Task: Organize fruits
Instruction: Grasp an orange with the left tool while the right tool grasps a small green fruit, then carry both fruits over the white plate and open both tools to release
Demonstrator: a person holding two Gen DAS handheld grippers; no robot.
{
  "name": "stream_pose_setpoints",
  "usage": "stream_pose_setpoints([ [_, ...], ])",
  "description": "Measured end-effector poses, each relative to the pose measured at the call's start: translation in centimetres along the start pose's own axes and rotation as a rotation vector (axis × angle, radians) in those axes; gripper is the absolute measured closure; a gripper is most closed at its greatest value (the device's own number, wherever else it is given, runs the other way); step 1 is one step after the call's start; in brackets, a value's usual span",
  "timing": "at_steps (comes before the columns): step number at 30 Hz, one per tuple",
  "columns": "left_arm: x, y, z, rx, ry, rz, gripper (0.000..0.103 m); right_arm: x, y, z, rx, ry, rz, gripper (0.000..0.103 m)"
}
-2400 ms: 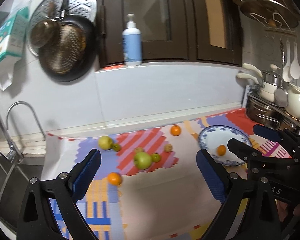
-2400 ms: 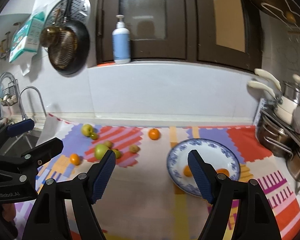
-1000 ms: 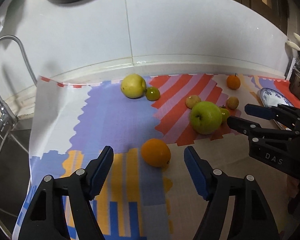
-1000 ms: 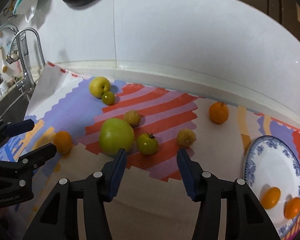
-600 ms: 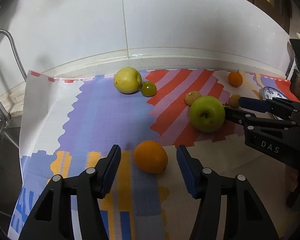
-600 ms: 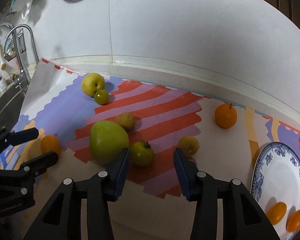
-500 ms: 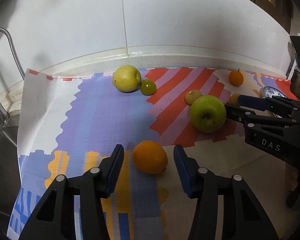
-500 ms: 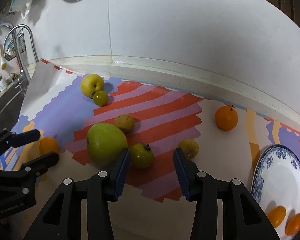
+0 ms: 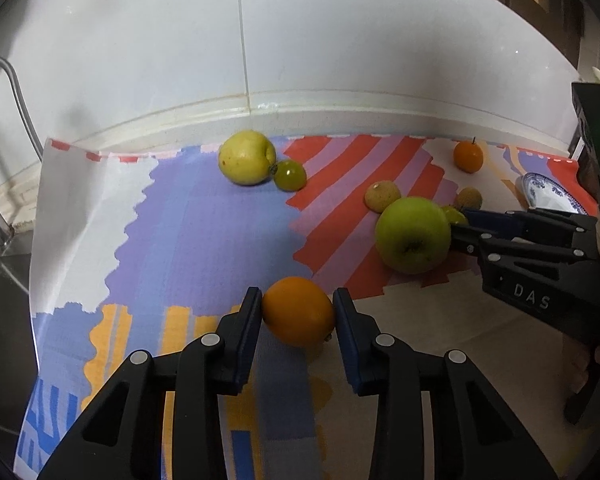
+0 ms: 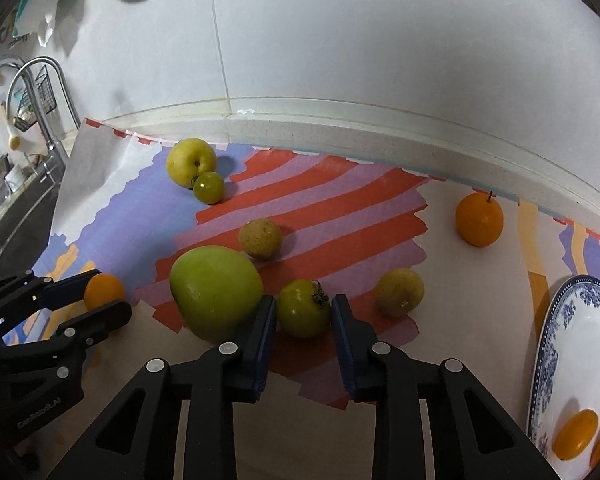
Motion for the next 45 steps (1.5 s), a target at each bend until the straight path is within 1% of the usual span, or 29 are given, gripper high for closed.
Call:
stream_pose_setpoints([
  [5, 1.3, -0.9, 0.3, -0.008, 0.007, 0.036, 0.067, 1.2, 0.0, 0.0, -0.014, 0.006, 0.020, 0.074],
  [12, 3.4, -1.6, 1.1, -0.016, 0.032, 0.078, 0.067, 4.1, -0.2, -0.2, -0.025, 0.017, 0.060, 0.074],
  [27, 10.3, -2.6, 3.8, -0.067, 0.092, 0.196, 0.067, 12.9, -0.2, -1.0, -0.052, 0.053, 0.179, 0.074],
  [36, 14.1, -2.6, 6.7, -0.122, 0.139, 0.255, 0.067, 17.7, 1.0, -0.6, -0.081, 0.086, 0.231, 0.074],
  [45, 16.8, -2.9, 10.3, -0.170, 0.199, 0.307, 0.067, 22.1, 2.8, 0.7, -0.114, 0.137, 0.276, 0.074],
])
Point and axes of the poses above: each gripper's, at about its wrist camera, not at the fingertips, and x roughly against the way its jaws point, z to its right, y to its underside, the point moved 8 cm from there along -x, roughly the way its jaws point, and after that the axes turned 1 degree about z, right-handed, at the moved point
